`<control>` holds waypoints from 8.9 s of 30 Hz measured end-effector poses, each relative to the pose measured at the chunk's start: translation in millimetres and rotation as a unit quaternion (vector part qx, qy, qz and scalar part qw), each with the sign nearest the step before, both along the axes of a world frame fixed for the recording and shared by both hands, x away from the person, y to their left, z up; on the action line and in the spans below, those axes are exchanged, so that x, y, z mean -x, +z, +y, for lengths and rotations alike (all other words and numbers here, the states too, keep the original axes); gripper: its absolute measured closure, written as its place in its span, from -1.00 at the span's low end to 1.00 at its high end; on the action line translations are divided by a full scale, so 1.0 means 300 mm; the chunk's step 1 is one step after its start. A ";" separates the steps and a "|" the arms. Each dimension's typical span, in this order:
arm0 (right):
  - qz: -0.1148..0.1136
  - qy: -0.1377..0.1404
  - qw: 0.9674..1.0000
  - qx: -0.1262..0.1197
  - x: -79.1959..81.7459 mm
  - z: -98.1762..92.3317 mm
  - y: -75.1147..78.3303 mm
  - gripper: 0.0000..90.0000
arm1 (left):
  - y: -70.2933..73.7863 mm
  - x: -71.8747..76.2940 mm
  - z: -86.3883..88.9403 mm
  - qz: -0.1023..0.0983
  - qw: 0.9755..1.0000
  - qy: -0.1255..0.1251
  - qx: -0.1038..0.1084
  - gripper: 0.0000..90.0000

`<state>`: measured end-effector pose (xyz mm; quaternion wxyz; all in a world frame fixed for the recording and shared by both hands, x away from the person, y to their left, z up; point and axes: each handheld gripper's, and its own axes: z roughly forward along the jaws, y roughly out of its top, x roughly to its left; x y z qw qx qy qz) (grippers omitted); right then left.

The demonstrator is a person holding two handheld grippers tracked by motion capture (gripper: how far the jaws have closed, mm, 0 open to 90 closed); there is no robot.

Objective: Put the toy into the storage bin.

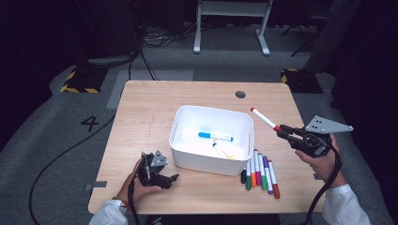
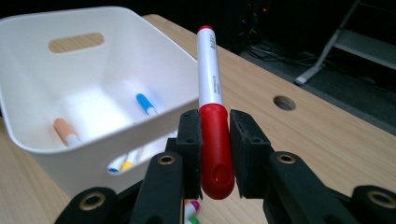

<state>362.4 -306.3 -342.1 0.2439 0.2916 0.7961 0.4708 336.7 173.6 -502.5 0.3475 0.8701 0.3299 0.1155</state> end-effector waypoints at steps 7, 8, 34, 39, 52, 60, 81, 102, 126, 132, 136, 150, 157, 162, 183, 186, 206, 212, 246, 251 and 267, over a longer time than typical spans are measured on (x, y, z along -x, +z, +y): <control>0.004 0.042 0.999 0.002 -0.025 0.104 0.031 0.67 | 0.000 0.000 0.000 0.000 1.000 0.000 -0.001 -0.67; 0.004 0.049 0.999 0.005 -0.029 0.123 0.033 0.67 | 0.000 0.000 0.000 0.000 1.000 0.000 0.000 -0.67; 0.071 0.184 0.975 0.100 -0.133 0.450 -0.080 0.66 | 0.000 0.000 0.000 0.000 1.000 0.000 0.000 -0.67; 0.085 0.206 0.966 0.133 -0.136 0.475 -0.106 0.66 | 0.000 0.000 0.000 0.000 1.000 0.000 0.000 -0.67; 0.103 0.273 0.940 0.177 -0.106 0.502 -0.115 0.66 | -0.001 0.000 -0.001 0.002 1.000 -0.001 0.002 -0.67; 0.110 0.283 0.935 0.183 -0.095 0.524 -0.121 0.65 | -0.001 0.000 -0.001 0.002 1.000 -0.001 0.002 -0.67; 0.030 0.148 0.981 0.125 -0.061 0.361 -0.028 -0.21 | -0.001 0.000 -0.001 0.001 1.000 -0.002 0.002 -0.67; 0.039 0.031 0.994 0.101 0.117 0.003 -0.168 -0.26 | -0.001 0.000 -0.001 0.002 1.000 -0.002 0.002 -0.67; 0.142 -0.012 0.986 0.090 0.221 -0.098 -0.455 -0.24 | -0.001 0.001 -0.001 0.002 1.000 -0.001 0.002 -0.67; 0.146 -0.029 0.984 0.095 0.221 -0.114 -0.474 -0.24 | -0.001 0.001 -0.001 0.002 1.000 -0.001 0.002 -0.67; 0.157 -0.057 0.982 0.085 0.217 -0.147 -0.487 -0.18 | 0.000 0.001 -0.001 0.002 1.000 -0.001 0.002 -0.67; 0.145 -0.137 0.979 0.049 0.241 -0.263 -0.510 0.65 | -0.001 0.001 -0.001 0.002 1.000 -0.001 0.002 -0.67; 0.147 -0.147 0.978 0.032 0.215 -0.280 -0.513 0.66 | -0.001 0.001 -0.001 0.002 1.000 0.000 0.002 -0.67; 0.144 -0.146 0.979 0.010 0.203 -0.294 -0.486 0.66 | -0.001 0.000 -0.001 0.002 1.000 -0.001 0.002 -0.67; 0.040 -0.022 0.999 0.000 0.068 -0.057 -0.136 0.66 | -0.001 0.000 -0.001 0.002 1.000 -0.001 0.002 -0.67; 0.025 0.000 1.000 0.005 0.048 -0.004 -0.076 0.66 | -0.001 0.000 -0.001 0.002 1.000 -0.001 0.002 -0.67; 0.042 0.108 0.991 0.065 -0.111 0.335 -0.028 0.66 | 0.000 0.000 0.000 0.001 1.000 0.000 0.001 -0.67; 0.058 0.120 0.986 0.097 -0.163 0.396 -0.048 0.66 | -0.001 0.000 -0.001 0.002 1.000 -0.001 0.002 -0.67; 0.124 0.284 0.932 0.186 -0.118 0.532 -0.121 0.65 | -0.001 0.000 -0.001 0.002 1.000 -0.001 0.002 -0.67; 0.126 0.287 0.931 0.187 -0.106 0.534 -0.120 0.65 | -0.001 0.000 -0.001 0.002 1.000 -0.001 0.002 -0.67; 0.080 0.212 0.960 0.168 -0.096 0.480 -0.071 0.06 | -0.001 0.000 -0.001 0.001 1.000 -0.002 0.002 -0.67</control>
